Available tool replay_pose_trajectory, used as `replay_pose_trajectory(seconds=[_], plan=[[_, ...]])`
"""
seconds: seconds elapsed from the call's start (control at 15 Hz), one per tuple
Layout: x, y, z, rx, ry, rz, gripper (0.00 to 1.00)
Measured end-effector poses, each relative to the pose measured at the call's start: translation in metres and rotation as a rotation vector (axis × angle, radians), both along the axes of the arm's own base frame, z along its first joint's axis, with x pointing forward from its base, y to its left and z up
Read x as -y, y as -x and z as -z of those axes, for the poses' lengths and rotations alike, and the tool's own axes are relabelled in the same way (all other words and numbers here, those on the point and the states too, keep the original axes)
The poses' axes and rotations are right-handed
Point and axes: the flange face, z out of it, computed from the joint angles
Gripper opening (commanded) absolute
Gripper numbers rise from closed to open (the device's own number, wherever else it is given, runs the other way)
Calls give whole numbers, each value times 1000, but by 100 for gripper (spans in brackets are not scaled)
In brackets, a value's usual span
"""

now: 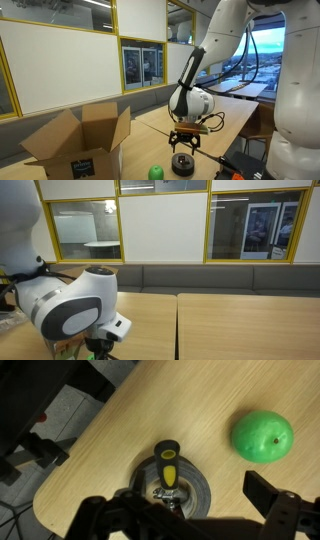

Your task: Pick up the objects from the table and put them in the box.

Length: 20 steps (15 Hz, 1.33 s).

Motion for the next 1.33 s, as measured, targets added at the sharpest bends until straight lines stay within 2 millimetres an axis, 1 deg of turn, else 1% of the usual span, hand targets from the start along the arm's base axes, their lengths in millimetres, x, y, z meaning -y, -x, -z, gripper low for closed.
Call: replay_pose_trajectory(seconds=[0.2,0.4,0.73,1.0,1.33], plan=[[-2,9,26,-22,-15,12,100],[-1,19,47,-39,-10,14,100],[10,31,73,-39,43,19,100],[17,34,86,-32,81,18,100],[21,30,91,-13,105,10,100]])
